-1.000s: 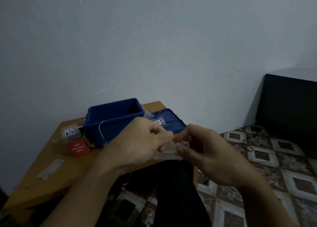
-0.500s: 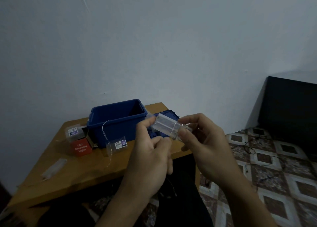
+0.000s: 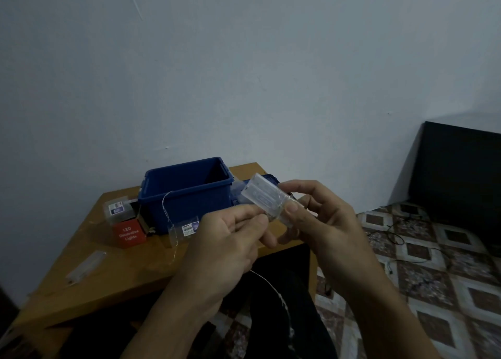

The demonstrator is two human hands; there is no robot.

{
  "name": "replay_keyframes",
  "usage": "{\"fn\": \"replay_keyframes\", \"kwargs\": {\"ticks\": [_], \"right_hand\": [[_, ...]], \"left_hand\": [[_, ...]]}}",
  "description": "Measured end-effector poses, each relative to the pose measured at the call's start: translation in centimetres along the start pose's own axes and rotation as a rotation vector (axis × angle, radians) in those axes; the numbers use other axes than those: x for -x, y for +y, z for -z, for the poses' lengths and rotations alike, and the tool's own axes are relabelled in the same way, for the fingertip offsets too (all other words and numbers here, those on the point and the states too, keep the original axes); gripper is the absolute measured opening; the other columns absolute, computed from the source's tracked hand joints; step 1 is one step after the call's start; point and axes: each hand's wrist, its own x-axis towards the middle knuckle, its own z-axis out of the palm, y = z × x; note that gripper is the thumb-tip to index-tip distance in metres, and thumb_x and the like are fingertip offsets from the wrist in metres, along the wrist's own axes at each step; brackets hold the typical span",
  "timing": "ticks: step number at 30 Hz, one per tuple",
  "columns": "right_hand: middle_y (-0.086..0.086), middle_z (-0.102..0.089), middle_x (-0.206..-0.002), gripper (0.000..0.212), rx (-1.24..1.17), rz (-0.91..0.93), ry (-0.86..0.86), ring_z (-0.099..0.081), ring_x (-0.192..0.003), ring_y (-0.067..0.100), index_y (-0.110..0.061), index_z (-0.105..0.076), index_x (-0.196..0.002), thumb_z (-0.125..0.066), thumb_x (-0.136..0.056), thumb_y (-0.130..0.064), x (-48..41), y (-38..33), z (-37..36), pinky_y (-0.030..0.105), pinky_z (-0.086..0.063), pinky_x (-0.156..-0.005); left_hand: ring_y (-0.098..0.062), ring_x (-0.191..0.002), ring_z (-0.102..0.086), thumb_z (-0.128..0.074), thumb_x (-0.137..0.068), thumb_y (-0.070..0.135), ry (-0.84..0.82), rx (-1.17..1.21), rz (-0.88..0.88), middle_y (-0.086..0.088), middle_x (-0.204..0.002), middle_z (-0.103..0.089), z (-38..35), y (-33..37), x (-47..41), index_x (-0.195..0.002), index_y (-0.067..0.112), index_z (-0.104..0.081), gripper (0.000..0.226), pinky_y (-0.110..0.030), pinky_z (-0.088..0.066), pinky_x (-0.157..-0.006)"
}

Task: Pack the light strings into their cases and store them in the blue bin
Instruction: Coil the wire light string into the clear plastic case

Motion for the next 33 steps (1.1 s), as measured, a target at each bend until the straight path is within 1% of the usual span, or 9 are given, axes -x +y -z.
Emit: {"fn": "replay_keyframes", "kwargs": {"ticks": [6, 10, 17, 19, 22, 25, 29, 31, 33], "right_hand": [[0.003, -0.064, -0.080, 0.016, -0.026, -0.031, 0.016, -0.062, -0.069, 0.017, -0.018, -0.072, -0.106, -0.064, -0.092, -0.015, -0.1, 0.1, 0.0, 0.038, -0.057, -0.068], [0.009, -0.061, -0.081, 0.013, -0.051, -0.063, 0.023, -0.060, -0.067, 0.026, -0.016, -0.071, -0.102, -0.066, -0.090, -0.016, -0.2, 0.2, 0.2, 0.039, -0.056, -0.068], [0.008, -0.062, -0.082, 0.012, -0.041, -0.061, 0.047, -0.060, -0.067, 0.020, -0.017, -0.072, -0.101, -0.064, -0.093, -0.012, -0.1, 0.3, 0.1, 0.037, -0.055, -0.067], [0.009, -0.061, -0.083, 0.012, -0.054, -0.064, 0.055, -0.059, -0.066, 0.018, -0.018, -0.072, -0.101, -0.065, -0.091, -0.015, -0.1, 0.2, 0.0, 0.036, -0.054, -0.067], [0.010, -0.063, -0.086, 0.013, -0.092, -0.082, 0.040, -0.061, -0.069, 0.018, -0.017, -0.072, -0.102, -0.070, -0.090, -0.023, -0.1, 0.0, 0.1, 0.035, -0.054, -0.066], [0.012, -0.062, -0.087, 0.015, -0.153, -0.109, 0.020, -0.061, -0.071, 0.020, -0.016, -0.073, -0.101, -0.071, -0.087, -0.023, -0.1, -0.1, 0.3, 0.033, -0.055, -0.064], [0.016, -0.059, -0.088, 0.018, -0.268, -0.136, 0.006, -0.056, -0.067, 0.021, -0.014, -0.074, -0.097, -0.068, -0.080, -0.017, -0.2, -0.4, 0.4, 0.031, -0.055, -0.059], [0.017, -0.058, -0.090, 0.017, -0.315, -0.147, -0.008, -0.055, -0.064, 0.020, -0.014, -0.075, -0.095, -0.069, -0.079, -0.016, -0.2, -0.4, 0.6, 0.030, -0.055, -0.057], [0.017, -0.056, -0.093, 0.023, -0.360, -0.150, -0.050, -0.054, -0.063, 0.019, -0.013, -0.074, -0.097, -0.081, -0.075, -0.018, -0.3, -0.3, 0.8, 0.031, -0.055, -0.057]], "left_hand": [[-0.011, -0.040, -0.032, -0.052, -0.100, 0.012, -0.060, -0.011, 0.014, -0.007, -0.063, -0.056, 0.0, 0.1, -0.1, -0.107, 0.028, -0.075, 0.028, -0.021, -0.022, -0.039], [-0.013, -0.047, -0.045, -0.053, -0.100, 0.014, -0.083, -0.118, -0.010, -0.004, -0.065, -0.060, 0.3, -0.3, -0.2, -0.106, 0.032, -0.074, 0.028, -0.022, -0.035, -0.043], [-0.013, -0.056, -0.053, -0.053, -0.101, 0.016, -0.068, -0.151, -0.008, -0.002, -0.066, -0.062, 0.3, -1.3, -0.6, -0.104, 0.034, -0.074, 0.028, -0.025, -0.045, -0.055], [-0.013, -0.061, -0.057, -0.053, -0.101, 0.017, -0.065, -0.182, -0.021, 0.000, -0.069, -0.065, 0.4, -1.4, -0.6, -0.106, 0.032, -0.072, 0.025, -0.025, -0.050, -0.062], [-0.012, -0.056, -0.056, -0.056, -0.099, 0.025, -0.049, -0.183, -0.005, 0.000, -0.077, -0.071, 0.5, -1.5, -0.7, -0.108, 0.029, -0.070, 0.017, -0.024, -0.051, -0.061], [-0.011, -0.049, -0.051, -0.059, -0.095, 0.034, -0.034, -0.136, 0.041, -0.001, -0.072, -0.069, 0.7, -1.7, -0.7, -0.101, 0.018, -0.071, 0.021, -0.022, -0.046, -0.053], [-0.013, -0.046, -0.041, -0.060, -0.090, 0.046, -0.007, -0.129, 0.149, -0.003, -0.055, -0.051, 1.1, -2.4, -0.9, -0.079, 0.006, -0.067, 0.042, -0.022, -0.035, -0.044], [-0.013, -0.044, -0.032, -0.062, -0.088, 0.047, -0.017, -0.070, 0.210, -0.002, -0.054, -0.044, 1.3, -2.7, -1.0, -0.077, 0.008, -0.063, 0.041, -0.024, -0.025, -0.042], [-0.012, -0.044, -0.029, -0.063, -0.088, 0.046, -0.047, -0.011, 0.247, -0.001, -0.055, -0.043, 1.3, -2.8, -1.1, -0.084, 0.009, -0.062, 0.037, -0.023, -0.021, -0.042]]}}
